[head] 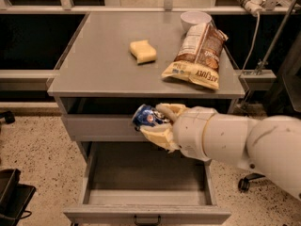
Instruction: Pick pepsi can from middle drawer and place on counter
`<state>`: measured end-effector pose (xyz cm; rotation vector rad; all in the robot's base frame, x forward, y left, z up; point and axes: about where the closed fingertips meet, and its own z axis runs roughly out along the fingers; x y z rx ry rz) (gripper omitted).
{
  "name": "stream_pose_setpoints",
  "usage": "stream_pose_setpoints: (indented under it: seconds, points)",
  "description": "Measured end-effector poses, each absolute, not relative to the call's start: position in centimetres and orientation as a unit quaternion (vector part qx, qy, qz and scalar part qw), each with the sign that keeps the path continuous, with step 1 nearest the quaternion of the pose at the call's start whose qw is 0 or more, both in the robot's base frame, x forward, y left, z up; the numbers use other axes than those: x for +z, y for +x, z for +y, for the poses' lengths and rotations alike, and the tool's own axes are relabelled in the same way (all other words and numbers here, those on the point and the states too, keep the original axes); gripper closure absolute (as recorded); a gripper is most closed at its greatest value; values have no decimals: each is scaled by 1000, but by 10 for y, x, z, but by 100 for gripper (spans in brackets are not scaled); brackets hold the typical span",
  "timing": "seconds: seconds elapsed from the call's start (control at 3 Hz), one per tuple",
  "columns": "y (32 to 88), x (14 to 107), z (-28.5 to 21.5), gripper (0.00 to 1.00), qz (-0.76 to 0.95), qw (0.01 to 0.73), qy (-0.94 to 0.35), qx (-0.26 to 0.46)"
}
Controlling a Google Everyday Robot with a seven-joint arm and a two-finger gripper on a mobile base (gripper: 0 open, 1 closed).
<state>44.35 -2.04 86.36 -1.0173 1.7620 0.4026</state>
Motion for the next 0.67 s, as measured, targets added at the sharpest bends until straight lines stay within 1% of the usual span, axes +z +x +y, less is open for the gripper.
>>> stream_pose_setpoints:
  seconds: [0.33,0.67]
  points:
    - [431,864,-15,100,732,486,-444,177]
    - [431,863,-15,100,732,485,-444,178]
